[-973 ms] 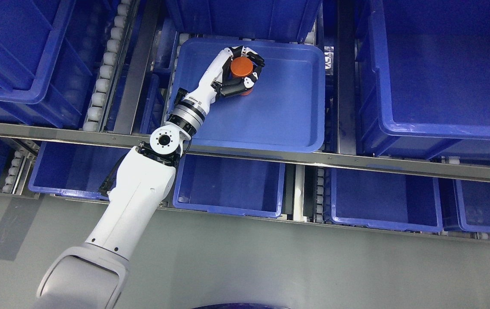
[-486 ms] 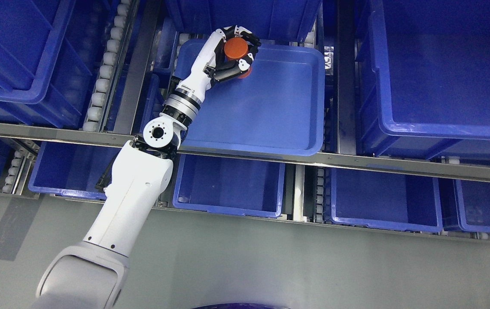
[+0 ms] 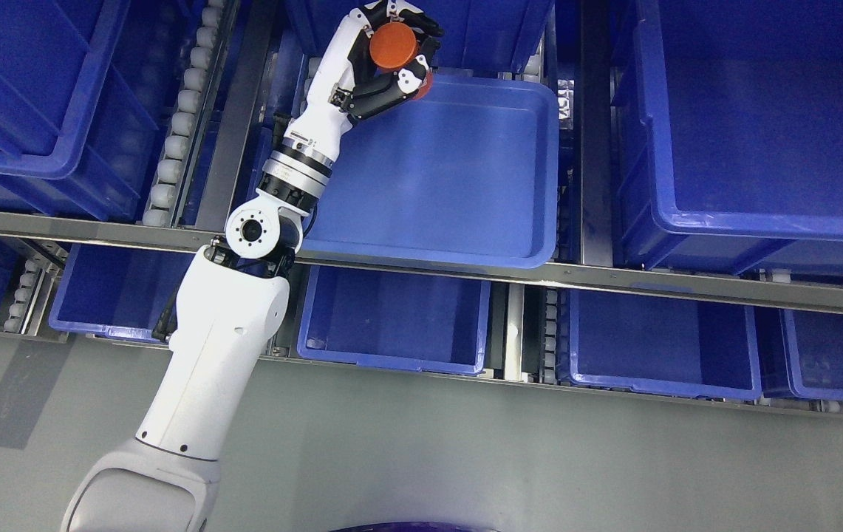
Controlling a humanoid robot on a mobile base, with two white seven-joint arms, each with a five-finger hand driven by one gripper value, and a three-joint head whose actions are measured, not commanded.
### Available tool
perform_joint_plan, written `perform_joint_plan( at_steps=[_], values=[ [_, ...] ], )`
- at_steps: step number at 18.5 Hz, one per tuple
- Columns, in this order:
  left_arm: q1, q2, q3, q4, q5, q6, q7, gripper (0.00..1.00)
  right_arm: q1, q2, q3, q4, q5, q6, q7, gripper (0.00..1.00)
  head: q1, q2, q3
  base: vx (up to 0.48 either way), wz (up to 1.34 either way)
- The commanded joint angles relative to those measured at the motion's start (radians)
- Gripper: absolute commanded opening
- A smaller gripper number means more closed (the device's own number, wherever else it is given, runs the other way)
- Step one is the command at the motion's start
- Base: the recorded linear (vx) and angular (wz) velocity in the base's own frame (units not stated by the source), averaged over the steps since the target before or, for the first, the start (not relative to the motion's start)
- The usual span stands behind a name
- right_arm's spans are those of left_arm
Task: Grab orange capacitor from left shelf to right desk
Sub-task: 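Lift the orange capacitor up out of the blue bin with the left hand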
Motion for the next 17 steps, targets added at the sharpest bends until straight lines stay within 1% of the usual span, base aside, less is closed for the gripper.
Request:
perform_joint_plan(
  at_steps=[1, 8, 17],
  values=[
    [0.046, 0.017, 0.052, -0.237, 0.004, -0.054, -0.003, 0.01, 0.034, -0.017, -0.011, -0.023, 0.000, 0.000, 0.000, 1.00, 0.0000, 0.000, 0.000, 0.000, 0.00],
    [0.046, 0.017, 0.046, -0.265, 0.004, -0.062, -0.003, 0.01, 0.034, -0.017, -0.012, -0.023, 0.000, 0.000, 0.000, 1.00, 0.0000, 0.000, 0.000, 0.000, 0.00],
    [0.090, 0.017, 0.037, -0.282, 0.002, -0.055, -0.014, 0.01, 0.034, -0.017, -0.012, -0.023, 0.000, 0.000, 0.000, 1.00, 0.0000, 0.000, 0.000, 0.000, 0.00]
  ],
)
